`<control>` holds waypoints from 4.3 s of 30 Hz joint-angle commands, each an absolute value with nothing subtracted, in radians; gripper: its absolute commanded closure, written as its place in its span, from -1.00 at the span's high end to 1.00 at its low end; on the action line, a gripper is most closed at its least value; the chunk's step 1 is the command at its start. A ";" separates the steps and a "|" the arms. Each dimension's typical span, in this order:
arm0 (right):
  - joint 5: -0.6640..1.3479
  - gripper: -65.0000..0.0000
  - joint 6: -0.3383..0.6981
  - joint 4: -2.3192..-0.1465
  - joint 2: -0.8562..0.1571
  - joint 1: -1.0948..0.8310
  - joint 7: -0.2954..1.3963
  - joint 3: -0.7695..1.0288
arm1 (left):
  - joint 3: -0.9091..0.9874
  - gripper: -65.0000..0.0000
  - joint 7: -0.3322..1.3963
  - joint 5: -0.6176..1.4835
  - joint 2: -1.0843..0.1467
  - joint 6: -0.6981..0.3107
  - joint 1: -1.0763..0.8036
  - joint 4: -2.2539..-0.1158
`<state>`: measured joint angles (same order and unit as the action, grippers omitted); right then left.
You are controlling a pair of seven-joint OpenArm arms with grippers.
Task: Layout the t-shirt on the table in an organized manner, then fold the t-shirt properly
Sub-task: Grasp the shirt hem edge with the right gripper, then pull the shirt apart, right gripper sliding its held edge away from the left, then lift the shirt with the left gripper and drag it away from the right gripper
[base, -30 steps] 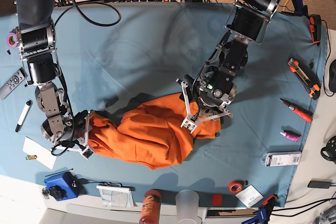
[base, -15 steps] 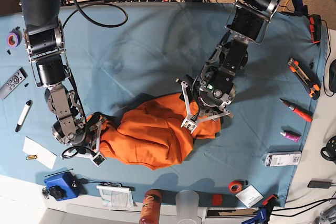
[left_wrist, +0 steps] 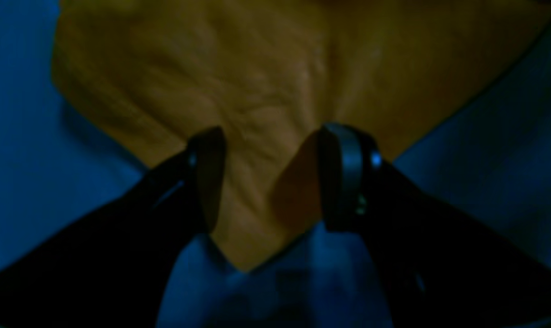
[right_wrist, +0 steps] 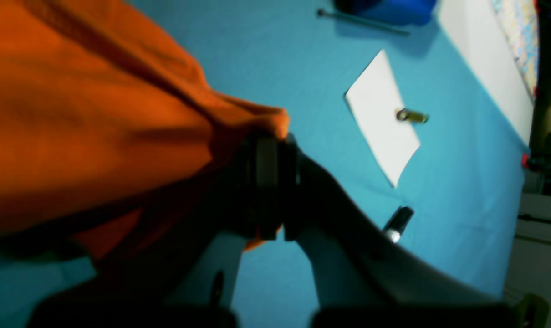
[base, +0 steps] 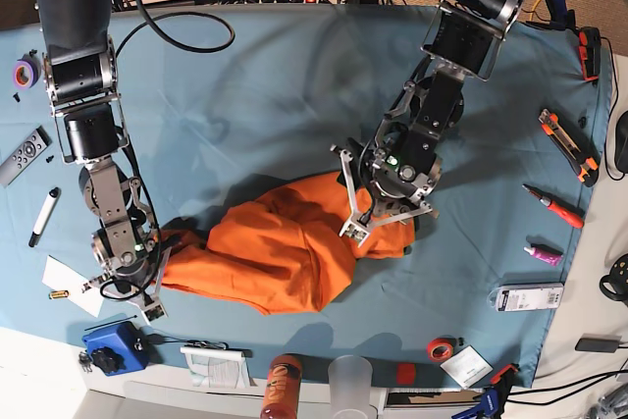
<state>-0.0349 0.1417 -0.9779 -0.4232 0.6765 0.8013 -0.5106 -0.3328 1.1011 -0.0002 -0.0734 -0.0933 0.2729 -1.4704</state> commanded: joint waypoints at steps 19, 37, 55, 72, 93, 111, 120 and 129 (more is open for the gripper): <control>0.062 -1.00 0.096 -1.093 -0.435 0.715 0.796 -0.444 | -0.331 0.00 1.006 0.000 -0.081 -0.238 0.160 -1.614; 0.614 -1.00 0.492 -1.193 -0.470 0.715 1.069 0.202 | -0.331 -1.00 1.121 -0.080 -0.081 0.004 0.212 -1.681; 0.905 -1.00 0.554 -1.497 -0.695 0.603 1.263 0.373 | -0.067 -1.00 1.169 -0.074 -0.096 -0.027 0.060 -2.054; 0.611 -1.00 0.550 -1.045 -0.603 0.532 0.951 0.418 | -0.056 -1.00 0.850 0.123 -0.199 -0.185 0.243 -1.750; 0.522 -1.00 0.550 -1.019 -0.543 0.532 0.914 0.418 | -0.056 0.04 1.178 0.399 -0.194 -0.210 0.344 -1.625; 0.526 -1.00 0.550 -1.019 -0.543 0.532 0.953 0.418 | -0.056 0.04 1.032 0.433 -0.095 -0.206 0.233 -1.574; 0.527 -1.00 0.550 -1.019 -0.543 0.532 0.960 0.418 | -0.056 0.03 1.032 0.363 -0.092 -0.124 0.251 -1.441; 0.534 -1.00 0.550 -1.019 -0.543 0.532 0.960 0.418 | -0.056 -1.00 1.039 0.529 -0.042 -0.235 0.249 -1.438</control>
